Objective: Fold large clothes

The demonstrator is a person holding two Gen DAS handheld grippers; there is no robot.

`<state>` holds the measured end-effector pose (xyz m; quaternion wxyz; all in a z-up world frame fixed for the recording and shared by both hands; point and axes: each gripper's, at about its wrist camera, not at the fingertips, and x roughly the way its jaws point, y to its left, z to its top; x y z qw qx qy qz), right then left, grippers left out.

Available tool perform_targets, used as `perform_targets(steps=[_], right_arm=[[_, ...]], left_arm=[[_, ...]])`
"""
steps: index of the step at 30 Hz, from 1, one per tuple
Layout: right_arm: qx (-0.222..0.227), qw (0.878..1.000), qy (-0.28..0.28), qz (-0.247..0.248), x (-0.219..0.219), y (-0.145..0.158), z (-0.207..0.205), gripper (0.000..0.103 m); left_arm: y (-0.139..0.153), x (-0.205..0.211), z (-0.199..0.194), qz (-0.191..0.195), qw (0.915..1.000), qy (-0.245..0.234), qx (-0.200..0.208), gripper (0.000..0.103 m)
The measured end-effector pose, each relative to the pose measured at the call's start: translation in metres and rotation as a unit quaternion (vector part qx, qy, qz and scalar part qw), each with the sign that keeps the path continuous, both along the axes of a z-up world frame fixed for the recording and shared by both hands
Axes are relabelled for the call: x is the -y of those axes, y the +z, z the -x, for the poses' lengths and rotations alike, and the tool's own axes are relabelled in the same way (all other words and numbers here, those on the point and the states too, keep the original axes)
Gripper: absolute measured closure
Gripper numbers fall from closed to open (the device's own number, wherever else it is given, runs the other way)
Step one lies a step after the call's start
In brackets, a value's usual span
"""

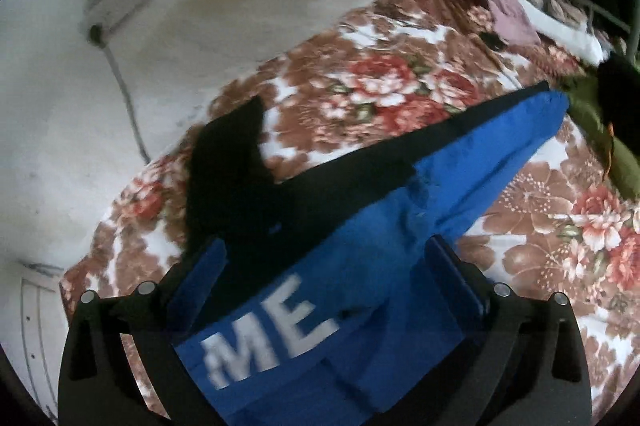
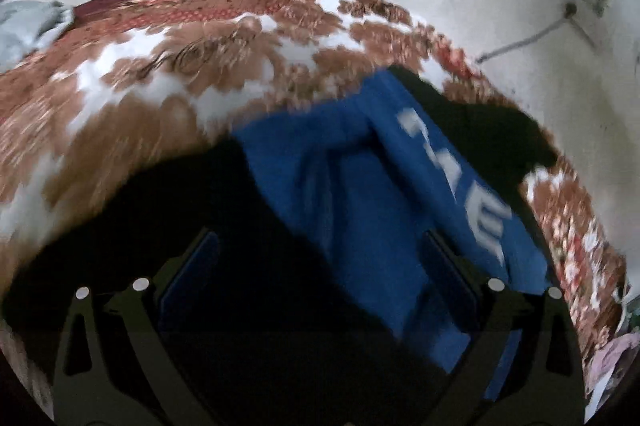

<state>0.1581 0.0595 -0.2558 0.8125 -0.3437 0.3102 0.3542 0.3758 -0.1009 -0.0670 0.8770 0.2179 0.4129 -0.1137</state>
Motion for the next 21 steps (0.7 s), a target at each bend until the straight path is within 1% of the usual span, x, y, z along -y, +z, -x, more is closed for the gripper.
perform_targets(steps=[2, 4, 5, 7, 8, 10, 11, 12, 13, 15, 18, 19, 20, 21], right_arm=[[-0.007, 1.0, 0.003, 0.005, 0.046, 0.005, -0.004, 0.005], [0.003, 1.0, -0.002, 0.022, 0.081, 0.004, -0.015, 0.005], [0.015, 0.999, -0.013, 0.033, 0.1, 0.003, -0.025, 0.005], [0.009, 0.998, -0.039, 0.039, 0.129, -0.001, -0.052, 0.005], [0.0, 0.998, -0.056, 0.035, 0.139, -0.002, -0.065, 0.005], [-0.045, 0.992, -0.114, 0.003, 0.164, -0.002, -0.111, 0.005], [-0.056, 0.99, -0.129, -0.009, 0.17, 0.0, -0.125, 0.005], [-0.055, 0.986, -0.152, -0.027, 0.178, 0.004, -0.144, 0.005], [-0.047, 0.984, -0.168, -0.039, 0.183, 0.009, -0.162, 0.005], [-0.049, 0.984, -0.166, -0.049, 0.181, 0.013, -0.193, 0.005], [-0.076, 0.981, -0.166, -0.062, 0.172, 0.005, -0.235, 0.005], [-0.087, 0.978, -0.172, -0.075, 0.171, 0.0, -0.247, 0.005], [-0.088, 0.977, -0.18, -0.08, 0.171, -0.005, -0.256, 0.005], [-0.091, 0.974, -0.192, -0.08, 0.171, -0.015, -0.268, 0.005]], left_arm=[[0.006, -0.034, -0.005, 0.017, 0.9993, 0.031, -0.012, 0.005], [-0.001, -0.067, -0.008, 0.051, 0.9967, 0.06, -0.02, 0.005], [-0.014, -0.086, -0.01, 0.071, 0.994, 0.079, -0.027, 0.005], [-0.054, -0.119, -0.014, 0.094, 0.9876, 0.116, -0.051, 0.005], [-0.069, -0.128, -0.014, 0.097, 0.9858, 0.126, -0.055, 0.005], [-0.111, -0.151, -0.012, 0.099, 0.9822, 0.15, -0.054, 0.005], [-0.124, -0.158, -0.01, 0.097, 0.9813, 0.157, -0.056, 0.005], [-0.14, -0.166, -0.008, 0.098, 0.9797, 0.163, -0.063, 0.006], [-0.15, -0.173, -0.007, 0.106, 0.9783, 0.165, -0.068, 0.006], [-0.165, -0.183, -0.005, 0.118, 0.9761, 0.171, -0.066, 0.005], [-0.182, -0.193, -0.005, 0.116, 0.9758, 0.174, -0.065, 0.005], [-0.189, -0.195, -0.006, 0.109, 0.9762, 0.174, -0.069, 0.005], [-0.194, -0.196, -0.009, 0.103, 0.9766, 0.173, -0.075, 0.006], [-0.201, -0.196, -0.01, 0.096, 0.9769, 0.174, -0.079, 0.006]])
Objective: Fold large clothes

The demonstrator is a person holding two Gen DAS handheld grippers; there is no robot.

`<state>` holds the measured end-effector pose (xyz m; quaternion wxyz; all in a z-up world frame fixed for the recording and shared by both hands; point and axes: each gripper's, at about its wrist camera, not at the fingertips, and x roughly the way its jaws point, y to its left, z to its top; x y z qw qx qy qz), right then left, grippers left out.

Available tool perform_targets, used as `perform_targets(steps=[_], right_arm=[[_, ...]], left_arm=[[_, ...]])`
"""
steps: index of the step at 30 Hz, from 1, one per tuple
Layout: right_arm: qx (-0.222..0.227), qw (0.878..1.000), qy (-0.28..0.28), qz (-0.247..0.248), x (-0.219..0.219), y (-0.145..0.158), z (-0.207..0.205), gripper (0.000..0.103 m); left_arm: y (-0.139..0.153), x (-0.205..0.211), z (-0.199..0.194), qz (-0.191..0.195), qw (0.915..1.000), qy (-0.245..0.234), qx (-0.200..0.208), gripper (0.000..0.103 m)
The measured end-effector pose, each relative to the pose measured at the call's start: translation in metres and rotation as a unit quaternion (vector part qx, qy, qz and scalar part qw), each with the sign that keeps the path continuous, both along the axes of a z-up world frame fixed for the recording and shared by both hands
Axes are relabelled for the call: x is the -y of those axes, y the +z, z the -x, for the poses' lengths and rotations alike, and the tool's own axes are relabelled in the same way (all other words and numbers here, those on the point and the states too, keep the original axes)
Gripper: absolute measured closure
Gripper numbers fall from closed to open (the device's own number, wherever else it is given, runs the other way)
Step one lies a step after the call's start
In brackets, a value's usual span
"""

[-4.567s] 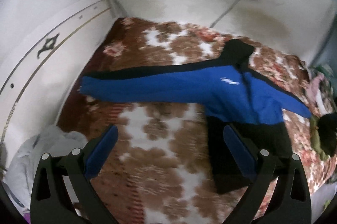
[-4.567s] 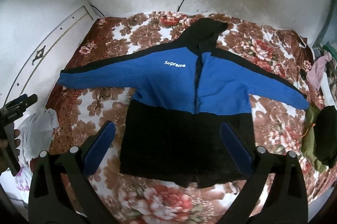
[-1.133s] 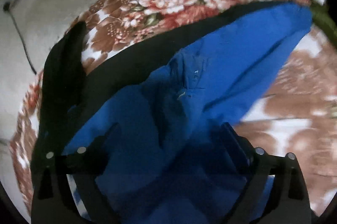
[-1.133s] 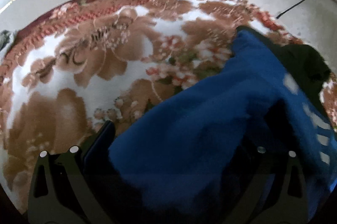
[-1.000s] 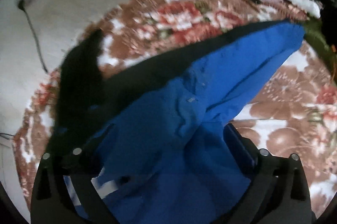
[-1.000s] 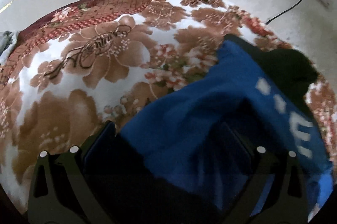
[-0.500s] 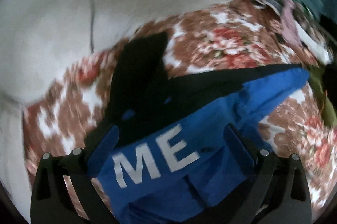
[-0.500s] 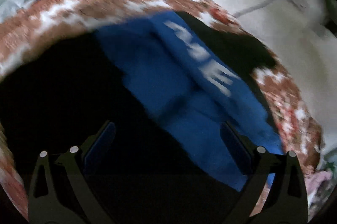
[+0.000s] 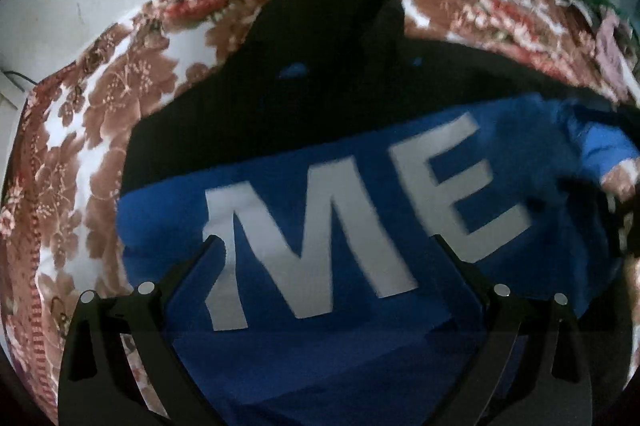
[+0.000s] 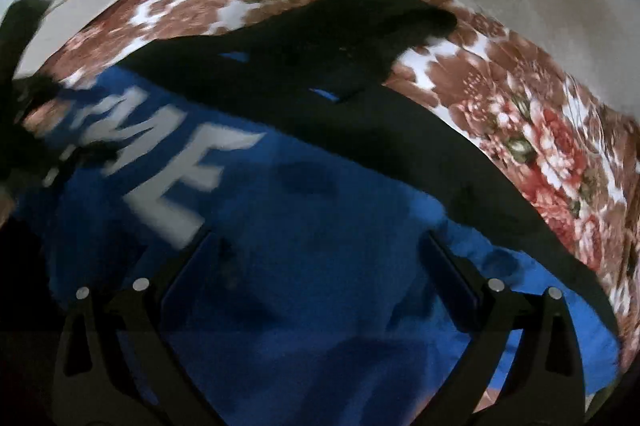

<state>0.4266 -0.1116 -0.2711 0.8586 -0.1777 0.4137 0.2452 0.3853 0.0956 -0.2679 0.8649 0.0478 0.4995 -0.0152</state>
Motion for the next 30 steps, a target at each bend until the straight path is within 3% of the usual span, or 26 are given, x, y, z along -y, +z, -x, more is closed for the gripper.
perform_targets(steps=[3, 5, 8, 11, 13, 18, 23, 27, 30], right_arm=[[-0.066, 0.998, -0.009, -0.012, 0.011, -0.031, -0.022, 0.005], [-0.08, 0.997, -0.009, -0.009, 0.024, -0.044, -0.024, 0.005], [-0.089, 0.996, -0.009, -0.03, 0.051, -0.045, -0.022, 0.005], [-0.105, 0.991, -0.014, -0.086, 0.089, -0.033, -0.013, 0.005], [-0.112, 0.988, -0.012, -0.103, 0.1, -0.021, -0.004, 0.005], [-0.096, 0.986, -0.038, -0.13, 0.155, 0.027, 0.018, 0.005], [-0.097, 0.984, -0.117, -0.092, 0.241, 0.039, 0.025, 0.005], [-0.102, 0.969, -0.218, -0.06, 0.327, 0.033, 0.024, 0.005], [-0.108, 0.948, -0.291, -0.065, 0.385, 0.027, 0.021, 0.005]], left_arm=[[-0.02, -0.002, 0.005, -0.013, 0.9999, -0.008, -0.002, 0.006], [-0.033, -0.004, 0.007, -0.017, 0.9996, -0.008, -0.023, 0.005], [-0.041, -0.003, 0.011, -0.016, 0.9996, 0.0, -0.025, 0.005], [-0.04, 0.001, 0.014, -0.03, 0.9993, 0.01, -0.022, 0.005], [-0.027, 0.006, 0.017, -0.038, 0.9987, 0.026, -0.021, 0.006], [0.04, 0.044, 0.032, -0.009, 0.9983, 0.034, 0.045, 0.005], [0.08, 0.114, 0.024, 0.025, 0.9978, 0.015, 0.059, 0.005], [0.092, 0.176, 0.006, 0.046, 0.9965, -0.012, 0.07, 0.005], [0.093, 0.223, -0.002, 0.041, 0.9954, -0.035, 0.08, 0.005]])
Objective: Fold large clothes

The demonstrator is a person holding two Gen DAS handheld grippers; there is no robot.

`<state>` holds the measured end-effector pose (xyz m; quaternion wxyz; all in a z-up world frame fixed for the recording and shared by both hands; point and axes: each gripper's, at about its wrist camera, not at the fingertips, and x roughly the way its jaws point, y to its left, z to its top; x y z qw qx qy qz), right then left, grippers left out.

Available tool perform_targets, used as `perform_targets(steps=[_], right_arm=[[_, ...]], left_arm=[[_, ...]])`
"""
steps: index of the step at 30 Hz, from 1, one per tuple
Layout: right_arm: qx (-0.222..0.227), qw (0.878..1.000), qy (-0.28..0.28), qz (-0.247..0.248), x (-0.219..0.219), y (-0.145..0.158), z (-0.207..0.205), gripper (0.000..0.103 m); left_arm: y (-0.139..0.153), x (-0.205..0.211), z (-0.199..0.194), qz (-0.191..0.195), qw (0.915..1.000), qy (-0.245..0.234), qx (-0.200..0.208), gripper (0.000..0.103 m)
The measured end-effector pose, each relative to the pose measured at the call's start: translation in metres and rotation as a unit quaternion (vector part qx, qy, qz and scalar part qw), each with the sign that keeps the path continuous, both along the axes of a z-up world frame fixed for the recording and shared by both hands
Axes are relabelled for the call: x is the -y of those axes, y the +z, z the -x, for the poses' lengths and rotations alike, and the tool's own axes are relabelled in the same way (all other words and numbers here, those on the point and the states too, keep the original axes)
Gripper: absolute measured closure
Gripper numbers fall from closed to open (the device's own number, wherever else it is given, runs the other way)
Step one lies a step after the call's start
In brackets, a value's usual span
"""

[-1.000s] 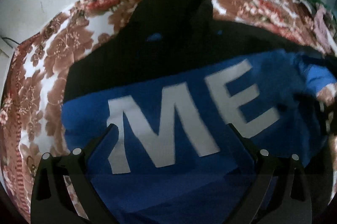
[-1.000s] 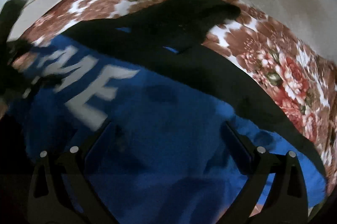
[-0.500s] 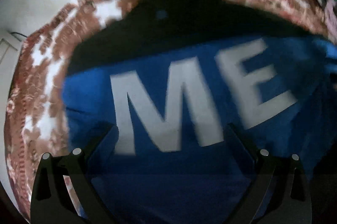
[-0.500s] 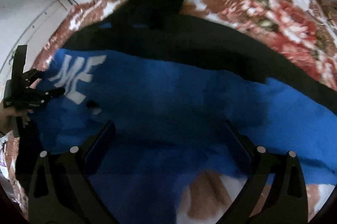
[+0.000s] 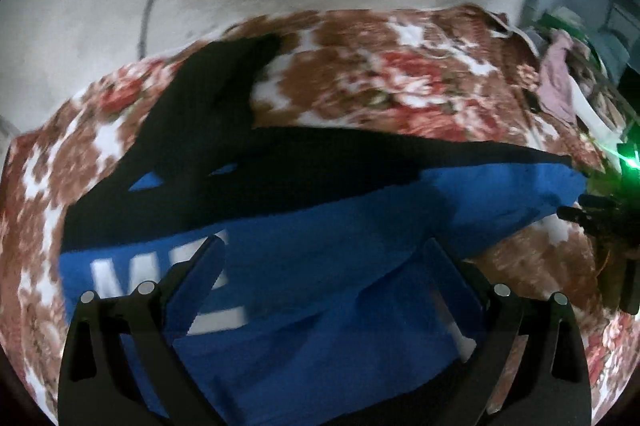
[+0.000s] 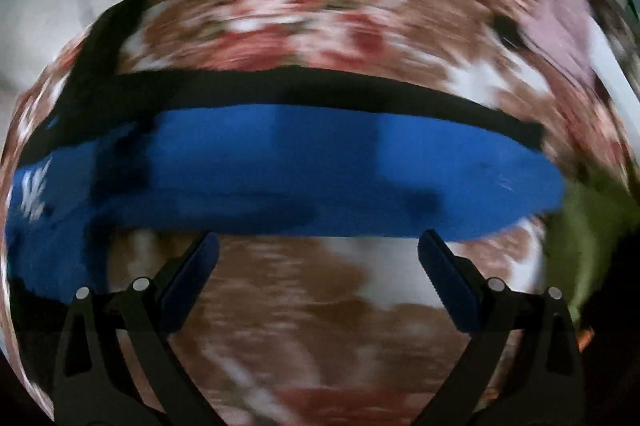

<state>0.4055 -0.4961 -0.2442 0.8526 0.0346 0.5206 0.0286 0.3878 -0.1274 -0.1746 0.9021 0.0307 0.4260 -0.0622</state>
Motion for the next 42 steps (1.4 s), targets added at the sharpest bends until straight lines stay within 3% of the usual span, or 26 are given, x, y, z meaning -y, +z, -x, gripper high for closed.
perform_targets(steps=[4, 6, 11, 15, 18, 21, 24, 26, 27, 28, 30, 31, 33, 37, 42], right_arm=[[-0.011, 0.993, -0.108, -0.042, 0.064, -0.017, -0.006, 0.005], [-0.017, 0.985, -0.154, -0.071, 0.088, -0.027, -0.008, 0.005], [-0.036, 0.958, -0.242, -0.151, 0.133, -0.058, -0.013, 0.005], [-0.032, 0.95, -0.257, -0.172, 0.148, -0.069, -0.026, 0.005], [-0.022, 0.949, -0.257, -0.18, 0.156, -0.07, -0.038, 0.005], [-0.023, 0.947, -0.259, -0.187, 0.165, -0.074, -0.052, 0.009], [-0.019, 0.952, -0.245, -0.183, 0.173, -0.074, -0.06, 0.032], [-0.017, 0.949, -0.247, -0.197, 0.181, -0.075, -0.058, 0.046], [-0.016, 0.947, -0.249, -0.203, 0.184, -0.075, -0.056, 0.058], [-0.011, 0.944, -0.249, -0.216, 0.187, -0.075, -0.053, 0.074], [-0.003, 0.941, -0.239, -0.238, 0.187, -0.074, -0.051, 0.087], [0.002, 0.943, -0.231, -0.239, 0.185, -0.071, -0.049, 0.092], [0.012, 0.946, -0.218, -0.239, 0.177, -0.061, -0.046, 0.093], [0.028, 0.945, -0.205, -0.254, 0.163, -0.033, -0.037, 0.093], [0.067, 0.954, -0.142, -0.257, 0.131, 0.024, -0.029, 0.093]], left_arm=[[-0.015, 0.039, -0.007, 0.049, 0.9986, 0.002, -0.019, 0.005], [-0.025, 0.059, -0.007, 0.055, 0.9981, -0.008, -0.026, 0.005], [-0.04, 0.126, 0.015, -0.021, 0.9958, -0.089, 0.009, 0.005], [-0.05, 0.145, 0.029, -0.048, 0.9902, -0.13, 0.017, 0.005], [-0.06, 0.145, 0.035, -0.052, 0.9893, -0.136, 0.013, 0.005], [-0.068, 0.134, 0.033, -0.049, 0.9917, -0.118, 0.006, 0.005], [-0.074, 0.111, 0.024, -0.046, 0.9972, -0.058, 0.011, 0.005], [-0.074, 0.095, 0.014, -0.038, 0.9989, -0.024, 0.014, 0.006], [-0.075, 0.086, 0.008, -0.039, 0.9991, -0.008, 0.014, 0.005], [-0.077, 0.076, 0.0, -0.042, 0.9989, 0.015, 0.012, 0.005], [-0.08, 0.058, -0.009, -0.053, 0.9969, 0.057, 0.013, 0.005], [-0.084, 0.051, -0.014, -0.078, 0.9929, 0.088, 0.016, 0.006], [-0.094, 0.041, -0.02, -0.099, 0.9879, 0.119, 0.007, 0.006], [-0.13, 0.027, -0.036, -0.098, 0.9863, 0.127, -0.04, 0.005], [-0.149, 0.01, -0.037, -0.031, 0.9884, 0.14, -0.05, 0.004]])
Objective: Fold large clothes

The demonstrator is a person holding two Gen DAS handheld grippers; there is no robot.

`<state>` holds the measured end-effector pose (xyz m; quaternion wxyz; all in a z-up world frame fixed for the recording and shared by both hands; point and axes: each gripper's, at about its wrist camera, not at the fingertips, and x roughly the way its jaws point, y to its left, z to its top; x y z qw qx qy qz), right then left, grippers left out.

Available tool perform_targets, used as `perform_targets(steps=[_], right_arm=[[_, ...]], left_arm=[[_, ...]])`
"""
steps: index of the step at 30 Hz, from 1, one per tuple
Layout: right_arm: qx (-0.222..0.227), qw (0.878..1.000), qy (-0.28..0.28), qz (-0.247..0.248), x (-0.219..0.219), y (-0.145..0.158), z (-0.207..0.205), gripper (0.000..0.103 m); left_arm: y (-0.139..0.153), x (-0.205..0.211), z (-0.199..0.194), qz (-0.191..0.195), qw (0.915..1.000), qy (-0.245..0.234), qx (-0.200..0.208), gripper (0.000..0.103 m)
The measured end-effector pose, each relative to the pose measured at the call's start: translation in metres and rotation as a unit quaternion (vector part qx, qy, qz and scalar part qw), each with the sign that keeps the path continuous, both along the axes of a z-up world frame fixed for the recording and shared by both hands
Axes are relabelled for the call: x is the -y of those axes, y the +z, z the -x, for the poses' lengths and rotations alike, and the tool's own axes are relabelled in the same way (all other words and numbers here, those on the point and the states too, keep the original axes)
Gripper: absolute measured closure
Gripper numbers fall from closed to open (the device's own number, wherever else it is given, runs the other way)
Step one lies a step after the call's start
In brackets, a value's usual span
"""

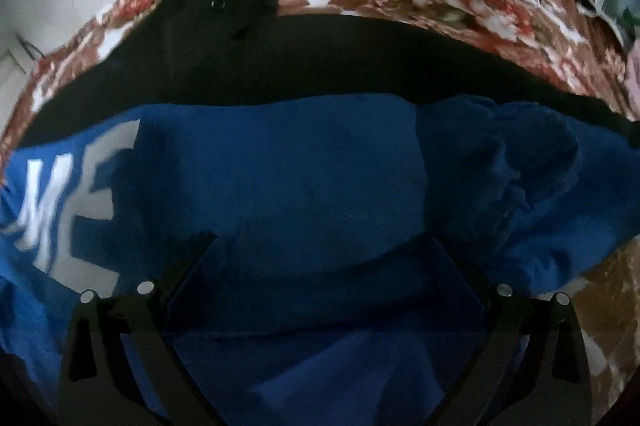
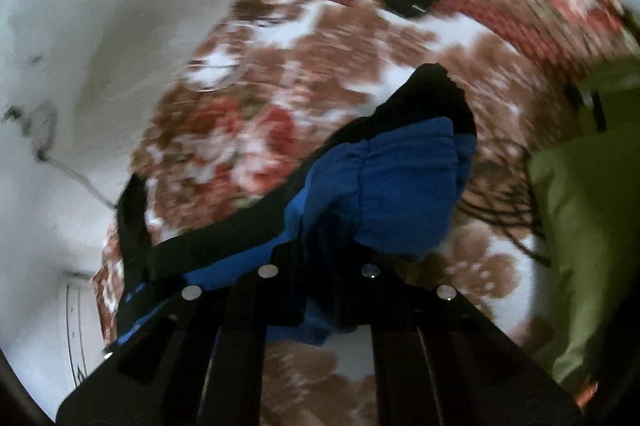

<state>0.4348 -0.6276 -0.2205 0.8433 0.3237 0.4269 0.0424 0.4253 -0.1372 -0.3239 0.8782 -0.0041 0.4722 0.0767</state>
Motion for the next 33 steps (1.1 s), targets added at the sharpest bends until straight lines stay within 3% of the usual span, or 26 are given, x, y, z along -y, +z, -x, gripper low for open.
perform_targets(steps=[2, 7, 11, 14, 17, 20, 24, 27, 33], right_arm=[[0.019, 1.0, 0.019, -0.006, -0.019, 0.026, 0.002, 0.093], [0.065, 0.992, 0.103, 0.036, -0.094, 0.086, -0.001, 0.094], [0.121, 0.977, 0.173, 0.024, -0.175, 0.143, -0.001, 0.094], [0.145, 0.965, 0.219, 0.004, -0.234, 0.169, -0.006, 0.094], [0.164, 0.95, 0.264, 0.02, -0.311, 0.187, -0.014, 0.094], [0.153, 0.94, 0.305, 0.032, -0.38, 0.187, -0.024, 0.094], [0.145, 0.925, 0.349, 0.048, -0.457, 0.181, -0.031, 0.094], [0.136, 0.915, 0.376, 0.056, -0.516, 0.169, -0.029, 0.094], [0.115, 0.898, 0.42, 0.059, -0.62, 0.133, -0.021, 0.094]], left_arm=[[-0.002, 0.002, 0.004, -0.004, 0.9999, -0.005, 0.011, 0.004], [-0.011, 0.002, 0.016, 0.0, 0.9984, -0.003, 0.057, 0.004], [-0.01, 0.003, 0.015, -0.006, 0.9983, -0.002, 0.058, 0.004], [-0.009, 0.002, 0.015, -0.002, 0.9982, -0.002, 0.06, 0.004], [-0.009, 0.002, 0.014, -0.003, 0.9982, -0.002, 0.06, 0.004], [0.001, -0.001, 0.016, -0.007, 0.9982, -0.006, 0.06, 0.004], [0.043, -0.026, 0.041, -0.001, 0.993, 0.008, 0.118, 0.005], [0.063, -0.063, 0.067, 0.002, 0.9902, 0.02, 0.138, 0.005], [0.07, -0.162, 0.135, -0.068, 0.9862, 0.055, 0.14, 0.005]])
